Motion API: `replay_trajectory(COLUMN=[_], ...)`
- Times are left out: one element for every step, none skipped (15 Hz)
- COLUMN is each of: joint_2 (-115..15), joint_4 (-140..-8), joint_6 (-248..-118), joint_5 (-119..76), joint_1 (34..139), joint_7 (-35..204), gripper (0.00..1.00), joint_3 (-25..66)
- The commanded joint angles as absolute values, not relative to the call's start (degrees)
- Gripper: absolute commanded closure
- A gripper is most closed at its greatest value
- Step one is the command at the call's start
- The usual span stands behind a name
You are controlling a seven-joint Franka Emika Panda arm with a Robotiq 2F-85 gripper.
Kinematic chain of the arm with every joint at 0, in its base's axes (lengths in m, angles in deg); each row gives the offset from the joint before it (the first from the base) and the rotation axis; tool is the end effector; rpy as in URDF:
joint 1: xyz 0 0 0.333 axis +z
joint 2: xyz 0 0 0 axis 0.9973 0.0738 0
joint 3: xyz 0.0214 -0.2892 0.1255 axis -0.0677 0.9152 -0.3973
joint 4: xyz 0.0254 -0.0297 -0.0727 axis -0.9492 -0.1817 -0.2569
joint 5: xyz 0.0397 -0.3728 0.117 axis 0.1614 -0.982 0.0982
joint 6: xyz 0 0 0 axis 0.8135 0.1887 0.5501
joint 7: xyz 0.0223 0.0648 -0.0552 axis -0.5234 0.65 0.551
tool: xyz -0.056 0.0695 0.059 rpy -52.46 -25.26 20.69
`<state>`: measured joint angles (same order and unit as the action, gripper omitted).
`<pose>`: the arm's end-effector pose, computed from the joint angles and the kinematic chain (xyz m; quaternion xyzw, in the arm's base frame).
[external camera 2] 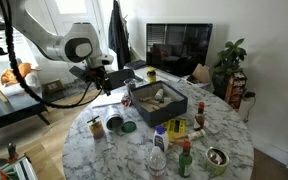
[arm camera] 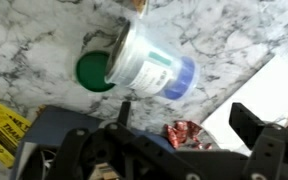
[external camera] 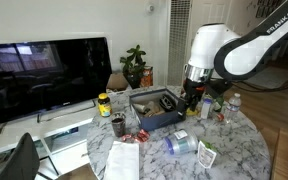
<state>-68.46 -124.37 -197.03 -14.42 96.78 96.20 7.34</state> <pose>0.4521 0.1623 0.3115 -0.9974 0.0015 -0.0607 0.0395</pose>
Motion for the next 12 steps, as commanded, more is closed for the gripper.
replay_trajectory(joint_2=[-67.82,-66.92,-66.03,-65.26,-64.7,-64.34,-64.1,-62.89,-61.57,-60.13,-58.9,-57.4], joint_4=[-122.36,-120.64,-119.49,-118.89,-118.58,-118.44,-118.34,-117.49,-116.82,-116.17,-115.67,-114.92], joint_6=[-195.46,-194.47,-194.07,-194.05,-194.05,-194.05,-194.05,-192.28,-192.1,-192.26,-192.57,-192.83], joint_5=[-14.82,-15.32,-15.55,-15.71,-15.77,-15.79,-15.81,-16.33,-15.01,-18.27,-18.04,-19.24], joint_1=[97.07,97.73,98.12,98.25,98.22,98.17,98.14,98.24,98.19,98.3,98.27,98.35], joint_7=[95.45,95.38,95.34,95.15,94.88,94.59,94.41,90.35,85.27,85.03,81.95,80.23], gripper=[0.0,0.0,0.0,0.0,0.0,0.0,0.0,0.0,0.0,0.0,0.0,0.0], joint_3=[5.81,5.02,4.64,4.58,4.65,4.75,4.8,4.52,4.17,4.41,4.26,4.25])
